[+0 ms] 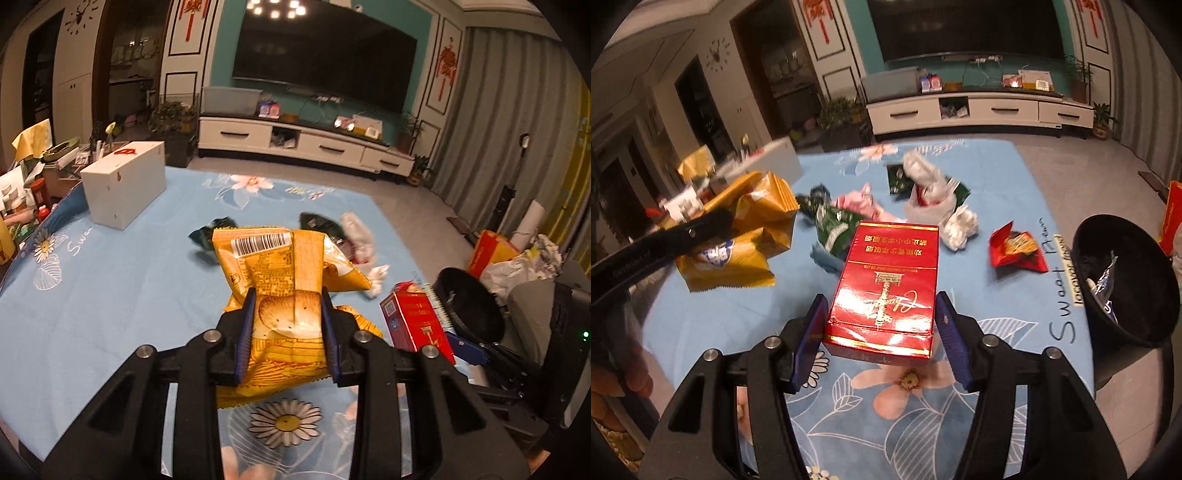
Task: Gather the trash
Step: 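Grasp the yellow snack bag with the left gripper while the right gripper grasps the red cigarette box, then carry the snack bag and red box over the bin and release both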
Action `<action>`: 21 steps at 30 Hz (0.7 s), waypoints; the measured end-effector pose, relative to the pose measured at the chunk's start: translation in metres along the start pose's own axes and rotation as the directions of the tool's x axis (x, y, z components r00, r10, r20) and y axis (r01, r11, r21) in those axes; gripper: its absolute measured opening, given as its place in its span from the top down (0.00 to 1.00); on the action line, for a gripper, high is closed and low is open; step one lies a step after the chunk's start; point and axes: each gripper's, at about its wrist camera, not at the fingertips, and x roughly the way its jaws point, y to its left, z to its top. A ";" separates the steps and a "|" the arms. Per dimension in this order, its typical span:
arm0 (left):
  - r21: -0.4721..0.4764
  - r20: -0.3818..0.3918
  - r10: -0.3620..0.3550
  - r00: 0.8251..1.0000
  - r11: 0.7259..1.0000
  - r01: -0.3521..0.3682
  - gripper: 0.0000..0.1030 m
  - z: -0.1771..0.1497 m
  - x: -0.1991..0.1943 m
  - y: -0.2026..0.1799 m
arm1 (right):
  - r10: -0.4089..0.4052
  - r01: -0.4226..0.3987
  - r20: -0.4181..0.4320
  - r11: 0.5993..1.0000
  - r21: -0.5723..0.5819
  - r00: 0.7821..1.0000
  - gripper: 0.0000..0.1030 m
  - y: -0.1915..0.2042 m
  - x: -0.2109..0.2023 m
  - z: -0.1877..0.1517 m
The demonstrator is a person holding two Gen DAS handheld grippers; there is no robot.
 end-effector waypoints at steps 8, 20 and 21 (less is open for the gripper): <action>-0.062 0.019 -0.117 0.993 0.991 0.118 0.68 0.011 -0.015 0.009 | 0.016 -0.017 0.032 0.999 0.050 0.999 0.43 -0.015 -0.017 -0.001; -0.043 -0.012 -0.153 0.988 0.987 0.152 0.68 0.025 0.001 -0.010 | -0.051 0.030 0.125 0.985 0.169 0.991 0.43 -0.069 -0.046 0.000; -0.035 -0.019 -0.168 0.986 0.985 0.167 0.68 0.026 0.005 -0.016 | -0.072 0.043 0.136 0.979 0.200 0.988 0.43 -0.082 -0.052 -0.001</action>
